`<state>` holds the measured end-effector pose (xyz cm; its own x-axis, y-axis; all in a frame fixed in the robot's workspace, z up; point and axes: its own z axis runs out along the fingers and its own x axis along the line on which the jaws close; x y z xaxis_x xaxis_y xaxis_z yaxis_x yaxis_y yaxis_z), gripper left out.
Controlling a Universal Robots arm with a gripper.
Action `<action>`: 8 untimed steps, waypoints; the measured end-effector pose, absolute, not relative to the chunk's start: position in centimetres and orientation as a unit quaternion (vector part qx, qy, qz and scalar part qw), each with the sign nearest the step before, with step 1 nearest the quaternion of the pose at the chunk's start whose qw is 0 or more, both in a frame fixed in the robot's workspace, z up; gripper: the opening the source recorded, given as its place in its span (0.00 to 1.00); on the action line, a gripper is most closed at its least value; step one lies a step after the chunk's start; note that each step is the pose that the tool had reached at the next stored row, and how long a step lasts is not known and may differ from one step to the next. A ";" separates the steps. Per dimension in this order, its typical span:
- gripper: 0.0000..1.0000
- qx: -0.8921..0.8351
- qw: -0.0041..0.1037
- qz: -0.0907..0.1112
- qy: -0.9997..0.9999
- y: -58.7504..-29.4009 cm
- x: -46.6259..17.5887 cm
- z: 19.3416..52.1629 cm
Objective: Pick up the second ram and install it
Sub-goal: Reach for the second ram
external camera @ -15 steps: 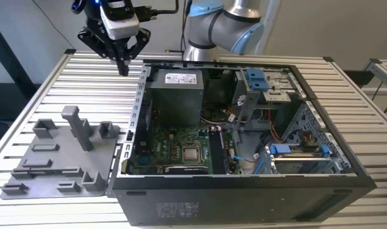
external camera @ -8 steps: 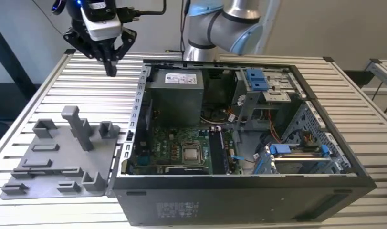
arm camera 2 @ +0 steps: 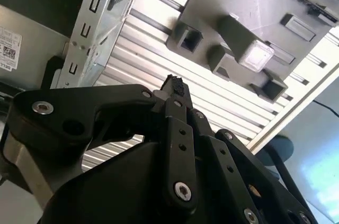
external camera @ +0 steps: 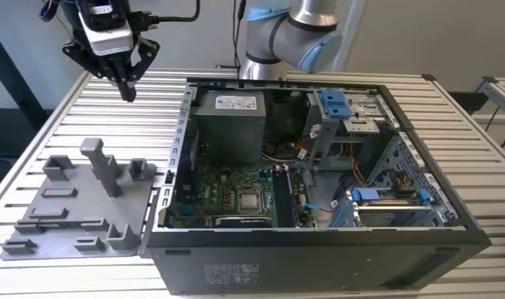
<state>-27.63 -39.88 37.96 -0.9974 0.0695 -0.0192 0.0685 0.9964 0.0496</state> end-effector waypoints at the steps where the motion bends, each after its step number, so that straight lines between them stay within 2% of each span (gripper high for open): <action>1: 0.11 0.034 0.010 0.025 0.999 -39.9 -28.0 37.9; 8: 0.11 0.034 0.010 0.026 0.999 -39.9 -30.6 37.8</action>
